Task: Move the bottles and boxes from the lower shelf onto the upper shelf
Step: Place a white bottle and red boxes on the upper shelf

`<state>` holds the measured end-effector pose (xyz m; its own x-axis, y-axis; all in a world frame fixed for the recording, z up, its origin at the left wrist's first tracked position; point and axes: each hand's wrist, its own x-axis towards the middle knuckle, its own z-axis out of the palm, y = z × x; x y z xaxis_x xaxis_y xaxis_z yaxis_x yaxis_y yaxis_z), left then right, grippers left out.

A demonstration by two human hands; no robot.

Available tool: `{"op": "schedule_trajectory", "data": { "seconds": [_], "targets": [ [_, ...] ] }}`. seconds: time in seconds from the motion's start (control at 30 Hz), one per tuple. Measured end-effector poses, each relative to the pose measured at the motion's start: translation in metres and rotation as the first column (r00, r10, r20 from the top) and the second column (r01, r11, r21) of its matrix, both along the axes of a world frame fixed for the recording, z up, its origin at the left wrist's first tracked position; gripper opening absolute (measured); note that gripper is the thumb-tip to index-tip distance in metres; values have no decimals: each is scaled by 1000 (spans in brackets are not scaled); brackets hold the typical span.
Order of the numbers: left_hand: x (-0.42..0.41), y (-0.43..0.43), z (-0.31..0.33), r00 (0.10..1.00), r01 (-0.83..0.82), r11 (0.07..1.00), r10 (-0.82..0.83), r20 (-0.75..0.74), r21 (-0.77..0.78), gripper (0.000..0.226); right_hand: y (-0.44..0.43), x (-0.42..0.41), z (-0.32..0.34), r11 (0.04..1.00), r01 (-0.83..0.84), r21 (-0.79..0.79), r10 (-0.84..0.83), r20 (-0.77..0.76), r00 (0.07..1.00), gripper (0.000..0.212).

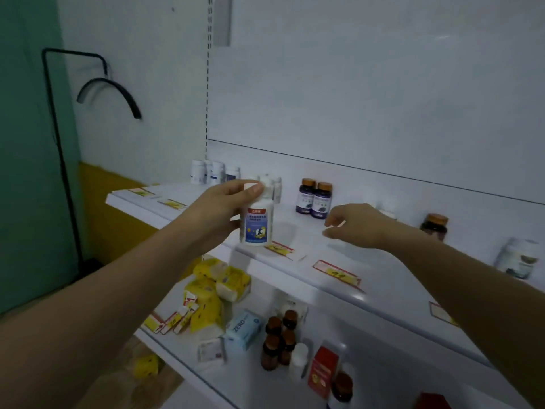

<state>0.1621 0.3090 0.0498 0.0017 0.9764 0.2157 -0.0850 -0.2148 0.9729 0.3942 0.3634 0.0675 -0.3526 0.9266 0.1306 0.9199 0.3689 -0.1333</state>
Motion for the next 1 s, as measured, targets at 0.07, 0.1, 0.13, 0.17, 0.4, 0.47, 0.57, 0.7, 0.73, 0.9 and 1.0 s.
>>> {"op": "schedule_trajectory", "data": {
  "seconds": [0.07,0.1,0.13,0.17,0.4,0.47,0.57,0.7,0.73,0.9,1.0],
  "targets": [
    [-26,14,0,999,-27,1000,27,20,6,32,17,-28,1,1000,-20,-2,20,7,1000,37],
    [-38,23,0,999,-36,999,35,26,11,30,26,-41,2,1000,-28,-1,28,7,1000,37],
    [-48,33,0,999,-43,999,42,33,16,28,36,-53,2,999,-37,-2,37,-3,999,36],
    [-58,43,0,998,-48,999,47,37,22,27,47,-63,2,999,-47,2,47,-15,999,35],
    [-101,131,3,999,-35,999,35,-24,-39,20,126,-108,-6,999,2,-44,-3,-23,1000,39],
    [-108,156,2,998,-8,999,6,-60,-32,19,142,-114,-8,997,57,-47,-56,13,998,44],
    [-116,193,-5,995,26,999,-29,-91,-28,20,162,-120,-12,992,120,-50,-118,31,992,47],
    [-125,238,-19,987,98,995,-102,-124,-36,15,177,-127,-18,974,219,-57,-218,18,976,47],
    [-127,249,-22,984,119,992,-123,-127,-39,12,179,-129,-19,966,252,-59,-252,19,968,47],
    [-134,293,-36,946,270,962,-273,-173,-40,25,176,-142,-26,911,407,-62,-404,55,913,37],
    [-139,307,-42,939,319,947,-322,-121,-44,23,170,-152,-27,872,485,-71,-483,39,875,34]
  ]
}}
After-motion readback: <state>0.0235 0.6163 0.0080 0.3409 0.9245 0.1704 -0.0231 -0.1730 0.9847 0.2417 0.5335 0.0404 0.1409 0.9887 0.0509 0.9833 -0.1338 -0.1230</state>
